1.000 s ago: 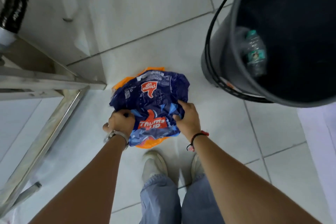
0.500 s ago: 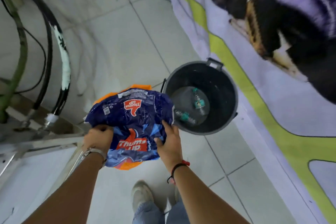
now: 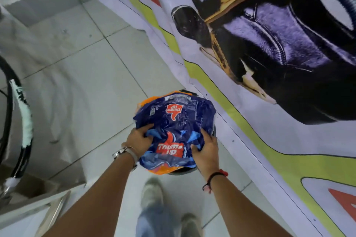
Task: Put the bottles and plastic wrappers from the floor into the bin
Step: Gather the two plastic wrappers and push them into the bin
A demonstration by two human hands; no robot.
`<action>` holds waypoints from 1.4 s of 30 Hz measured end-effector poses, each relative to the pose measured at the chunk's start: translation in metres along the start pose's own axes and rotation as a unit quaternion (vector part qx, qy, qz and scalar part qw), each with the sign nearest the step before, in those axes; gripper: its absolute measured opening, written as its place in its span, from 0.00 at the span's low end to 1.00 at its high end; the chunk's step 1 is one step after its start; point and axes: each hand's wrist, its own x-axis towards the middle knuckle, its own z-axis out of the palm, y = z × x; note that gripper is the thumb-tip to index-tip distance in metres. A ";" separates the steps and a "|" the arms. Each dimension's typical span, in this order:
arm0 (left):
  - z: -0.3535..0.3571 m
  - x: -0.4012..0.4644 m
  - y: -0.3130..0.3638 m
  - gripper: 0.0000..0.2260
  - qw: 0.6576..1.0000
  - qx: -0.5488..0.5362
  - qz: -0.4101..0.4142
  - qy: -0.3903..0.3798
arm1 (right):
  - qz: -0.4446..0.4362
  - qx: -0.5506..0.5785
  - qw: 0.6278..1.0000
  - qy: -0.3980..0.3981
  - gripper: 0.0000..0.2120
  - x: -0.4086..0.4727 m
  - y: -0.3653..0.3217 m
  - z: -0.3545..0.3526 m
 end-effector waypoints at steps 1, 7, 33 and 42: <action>0.009 0.009 -0.001 0.21 1.000 0.014 0.000 -0.021 | 0.007 -0.017 1.000 -0.005 0.27 0.009 0.002 0.001; 0.047 0.035 -0.010 0.30 0.987 0.130 0.028 -0.086 | 0.053 -0.079 0.995 -0.002 0.25 0.039 0.016 0.011; 0.132 0.145 -0.075 0.41 0.772 0.599 0.095 -0.191 | -0.112 -0.546 0.803 -0.212 0.39 0.157 0.099 0.116; 0.085 0.094 -0.039 0.39 0.825 0.539 0.170 -0.012 | -0.187 -0.446 0.869 -0.109 0.30 0.104 0.058 0.077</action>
